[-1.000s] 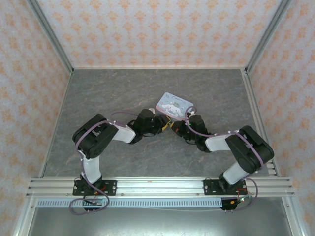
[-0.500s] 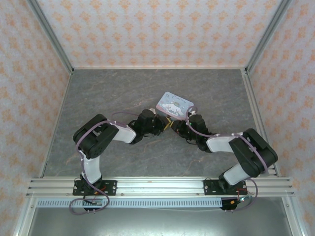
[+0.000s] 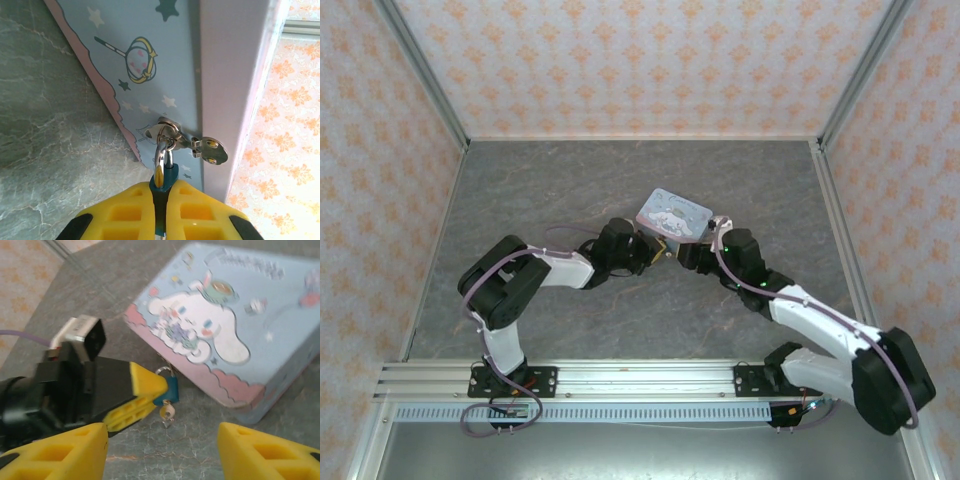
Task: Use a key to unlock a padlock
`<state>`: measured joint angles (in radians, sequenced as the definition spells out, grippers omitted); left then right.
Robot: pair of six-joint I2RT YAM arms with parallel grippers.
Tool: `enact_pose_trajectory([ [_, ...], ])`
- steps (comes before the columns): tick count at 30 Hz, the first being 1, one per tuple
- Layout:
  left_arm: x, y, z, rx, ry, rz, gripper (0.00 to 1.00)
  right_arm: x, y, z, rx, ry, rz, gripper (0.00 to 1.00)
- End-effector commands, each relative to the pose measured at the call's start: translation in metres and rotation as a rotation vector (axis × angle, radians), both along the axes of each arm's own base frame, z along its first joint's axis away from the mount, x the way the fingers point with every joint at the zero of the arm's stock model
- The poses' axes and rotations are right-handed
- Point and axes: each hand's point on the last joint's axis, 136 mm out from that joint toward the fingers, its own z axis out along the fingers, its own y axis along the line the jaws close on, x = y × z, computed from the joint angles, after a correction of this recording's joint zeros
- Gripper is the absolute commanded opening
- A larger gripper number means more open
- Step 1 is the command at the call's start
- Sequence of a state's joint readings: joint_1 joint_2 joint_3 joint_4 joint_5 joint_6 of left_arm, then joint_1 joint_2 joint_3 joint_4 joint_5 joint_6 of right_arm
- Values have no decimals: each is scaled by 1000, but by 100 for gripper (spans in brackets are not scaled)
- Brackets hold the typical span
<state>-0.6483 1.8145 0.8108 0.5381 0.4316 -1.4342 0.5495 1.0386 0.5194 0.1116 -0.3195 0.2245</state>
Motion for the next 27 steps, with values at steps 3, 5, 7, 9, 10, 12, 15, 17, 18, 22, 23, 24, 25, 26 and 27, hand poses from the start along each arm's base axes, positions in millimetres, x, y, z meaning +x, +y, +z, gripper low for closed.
enact_pose_trajectory([
  [3, 3, -7, 31, -57, -13, 12, 0, -19, -1, 15, -329, -214, 266, 59],
  [5, 2, -8, 33, -58, -12, 6, 0, -22, -4, 11, -415, -257, 312, 59],
  [7, 2, -8, 35, -63, -12, 3, 0, -24, -5, 7, -478, -299, 355, 59],
  [9, 1, -9, 37, -66, -14, -2, 0, -26, -4, 6, -525, -345, 384, 59],
  [10, 1, -9, 38, -67, -15, -4, 0, -27, -3, 4, -555, -369, 394, 59],
  [12, 0, -8, 42, -68, -20, -6, 0, -28, -2, 1, -656, -443, 423, 60],
  [15, -1, -8, 46, -67, -27, -10, 0, -27, -4, -6, -826, -543, 438, 60],
  [17, -2, -8, 49, -67, -29, -16, 0, -25, -6, -6, -887, -601, 421, 61],
  [18, -3, -8, 51, -67, -30, -19, 0, -23, -6, -4, -905, -630, 407, 61],
  [22, -4, -8, 56, -73, -33, -20, 0, -21, -3, -2, -905, -719, 389, 62],
  [23, -4, -8, 57, -72, -33, -22, 0, -22, -1, -3, -909, -734, 406, 62],
  [24, -5, -8, 58, -70, -33, -24, 0, -22, 0, -6, -915, -737, 416, 62],
  [25, -5, -8, 59, -70, -33, -24, 0, -21, 1, -7, -920, -737, 418, 62],
  [26, -5, -8, 60, -70, -36, -26, 0, -20, 2, -7, -922, -740, 415, 62],
  [27, -5, -8, 61, -69, -37, -28, 0, -18, 3, -8, -926, -740, 416, 62],
])
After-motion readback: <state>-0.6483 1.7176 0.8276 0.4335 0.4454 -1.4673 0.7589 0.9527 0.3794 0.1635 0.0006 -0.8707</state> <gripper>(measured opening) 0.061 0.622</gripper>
